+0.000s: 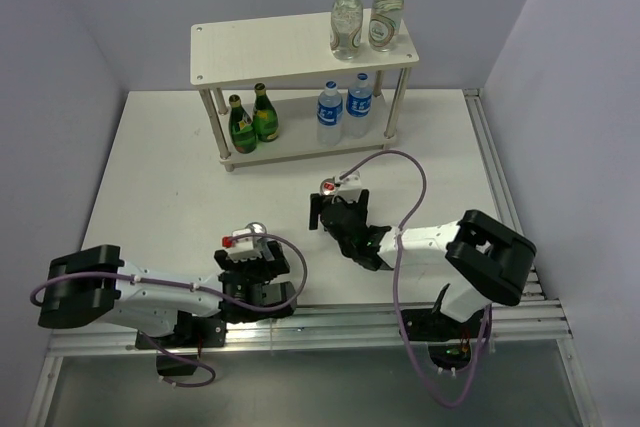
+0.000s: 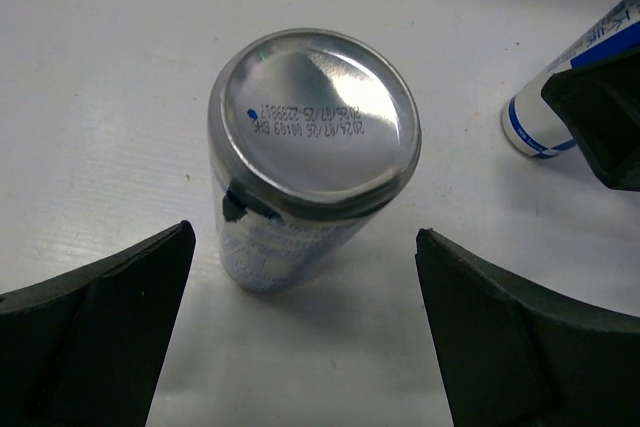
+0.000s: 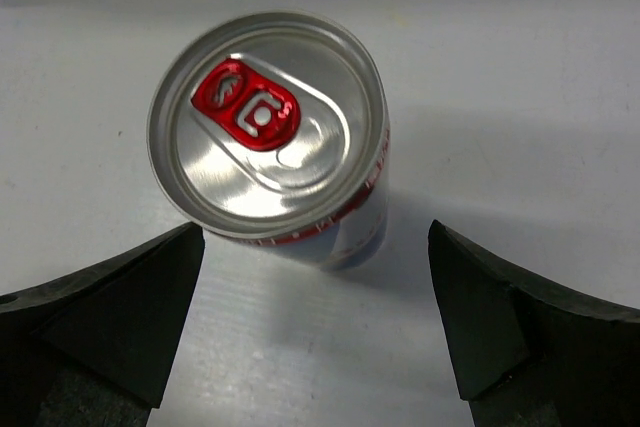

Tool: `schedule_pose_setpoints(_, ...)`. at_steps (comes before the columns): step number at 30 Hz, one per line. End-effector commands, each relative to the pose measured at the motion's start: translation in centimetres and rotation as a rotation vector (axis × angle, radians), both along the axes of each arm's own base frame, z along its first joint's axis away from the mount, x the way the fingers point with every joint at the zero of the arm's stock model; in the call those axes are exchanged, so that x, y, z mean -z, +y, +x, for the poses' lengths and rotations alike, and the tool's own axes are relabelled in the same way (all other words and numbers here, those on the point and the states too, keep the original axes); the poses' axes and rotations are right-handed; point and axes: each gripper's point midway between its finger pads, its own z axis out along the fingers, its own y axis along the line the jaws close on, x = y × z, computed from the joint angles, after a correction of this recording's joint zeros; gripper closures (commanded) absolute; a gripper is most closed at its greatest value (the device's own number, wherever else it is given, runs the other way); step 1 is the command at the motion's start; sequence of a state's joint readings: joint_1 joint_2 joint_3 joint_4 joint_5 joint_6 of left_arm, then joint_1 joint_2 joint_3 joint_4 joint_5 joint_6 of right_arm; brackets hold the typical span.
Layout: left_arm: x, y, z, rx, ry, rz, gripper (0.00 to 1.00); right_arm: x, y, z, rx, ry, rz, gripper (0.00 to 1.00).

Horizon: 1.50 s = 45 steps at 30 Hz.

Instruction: Place and organize the beverage onto the shelf

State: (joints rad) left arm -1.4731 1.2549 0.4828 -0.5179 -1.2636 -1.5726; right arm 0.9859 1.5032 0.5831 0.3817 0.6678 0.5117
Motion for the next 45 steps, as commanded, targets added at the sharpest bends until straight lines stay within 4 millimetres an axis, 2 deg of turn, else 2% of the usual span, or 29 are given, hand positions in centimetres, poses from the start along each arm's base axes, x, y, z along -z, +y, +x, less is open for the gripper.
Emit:
schedule_pose_setpoints(1,-0.7,-1.0,1.2,0.014,-0.045,-0.015,0.01,-3.6,1.3,2.7,0.081,-0.141,0.083,0.0)
schedule_pose_setpoints(2,-0.8,-1.0,1.4,0.04,-0.044,0.027,0.01,-3.6,1.4,2.9,0.081,-0.146,0.079,0.0)
schedule_pose_setpoints(3,-1.1,-1.5,1.9,0.037,-0.048,-0.032,0.01,-3.7,1.4,3.3,0.09,-0.157,0.083,0.0)
schedule_pose_setpoints(4,-0.4,-0.9,2.0,0.049,-0.043,0.012,0.01,-3.5,1.7,3.7,0.091,-0.16,0.068,0.0)
schedule_pose_setpoints(6,-0.6,-0.9,3.0,0.048,-0.043,-0.039,0.01,-3.5,1.9,4.5,0.101,-0.165,0.066,0.0)
schedule_pose_setpoints(8,-0.6,-0.8,3.6,0.059,-0.046,-0.009,0.01,-3.2,2.4,5.3,0.105,-0.162,0.059,0.0)
schedule_pose_setpoints(9,-0.5,-0.2,4.3,0.027,-0.041,-0.005,0.01,-3.1,2.4,5.7,0.113,-0.158,0.061,0.0)
schedule_pose_setpoints(13,-0.5,-0.8,6.1,0.031,-0.041,0.004,0.01,-2.3,2.6,7.1,0.132,-0.136,0.071,0.0)
schedule_pose_setpoints(16,0.7,-0.6,7.1,0.054,-0.02,0.007,0.01,-1.9,2.5,7.6,0.142,-0.13,0.066,0.03)
schedule_pose_setpoints(17,0.7,-0.8,7.5,0.049,-0.025,-0.015,0.01,-1.9,2.5,7.8,0.144,-0.131,0.063,0.06)
schedule_pose_setpoints(18,1.3,-0.5,7.9,0.038,-0.013,0.002,0.05,-1.8,2.5,7.8,0.146,-0.132,0.064,0.18)
schedule_pose_setpoints(20,2.1,-0.5,8.3,0.031,-0.003,0.033,0.09,-1.7,2.4,7.9,0.155,-0.133,0.063,0.34)
schedule_pose_setpoints(21,2.0,-0.6,8.6,0.025,-0.005,0.037,0.17,-1.7,2.4,8.0,0.156,-0.133,0.065,0.46)
schedule_pose_setpoints(22,2.1,-0.7,8.7,0.021,-0.003,0.037,0.24,-1.7,2.4,7.9,0.154,-0.132,0.064,0.52)
schedule_pose_setpoints(24,2.3,-0.9,8.7,0.025,0.004,0.036,0.49,-1.7,2.2,8.0,0.154,-0.135,0.065,0.69)
schedule_pose_setpoints(26,2.3,-1.1,8.7,0.029,0.005,0.032,0.62,-1.7,2.2,7.9,0.155,-0.136,0.063,0.86)
schedule_pose_setpoints(27,2.3,-1.1,8.7,0.029,0.011,0.041,0.73,-1.8,2.1,7.8,0.155,-0.138,0.065,0.97)
schedule_pose_setpoints(28,2.2,-1.1,8.7,0.025,0.01,0.04,0.79,-1.9,2.0,7.9,0.157,-0.14,0.069,1.0)
schedule_pose_setpoints(31,1.4,-1.1,8.7,0.021,0.014,0.06,0.96,-2.3,1.8,7.6,0.157,-0.144,0.077,1.0)
schedule_pose_setpoints(32,0.3,-1.4,8.5,0.02,0.0,0.048,0.99,-2.4,1.8,7.5,0.157,-0.142,0.08,1.0)
schedule_pose_setpoints(33,-0.9,-1.9,8.6,0.018,-0.014,0.036,1.0,-2.8,1.6,7.4,0.159,-0.142,0.087,1.0)
schedule_pose_setpoints(34,-1.0,-1.5,8.4,0.018,0.005,0.084,1.0,-3.0,1.6,7.2,0.158,-0.141,0.089,1.0)
schedule_pose_setpoints(36,-4.1,-2.1,8.8,0.012,-0.02,0.052,1.0,-4.1,1.3,6.6,0.162,-0.151,0.107,1.0)
schedule_pose_setpoints(37,-4.6,-1.8,8.6,0.02,-0.007,0.098,1.0,-4.5,1.5,6.3,0.155,-0.152,0.115,1.0)
schedule_pose_setpoints(39,-8.2,-2.3,9.0,0.02,-0.041,0.06,1.0,-5.6,1.6,5.7,0.152,-0.157,0.132,1.0)
schedule_pose_setpoints(41,-10.5,-1.9,9.1,0.036,-0.049,0.096,1.0,-6.1,1.9,5.1,0.137,-0.155,0.134,1.0)
schedule_pose_setpoints(42,-13.2,-2.6,9.4,0.05,-0.076,0.063,1.0,-6.4,1.9,4.9,0.133,-0.156,0.134,1.0)
schedule_pose_setpoints(44,-16.3,-1.9,10.1,0.055,-0.089,0.103,1.0,-6.5,2.0,4.6,0.125,-0.157,0.135,1.0)
schedule_pose_setpoints(45,-19.9,-2.0,10.7,0.068,-0.131,0.107,1.0,-6.6,1.8,4.5,0.128,-0.158,0.14,1.0)
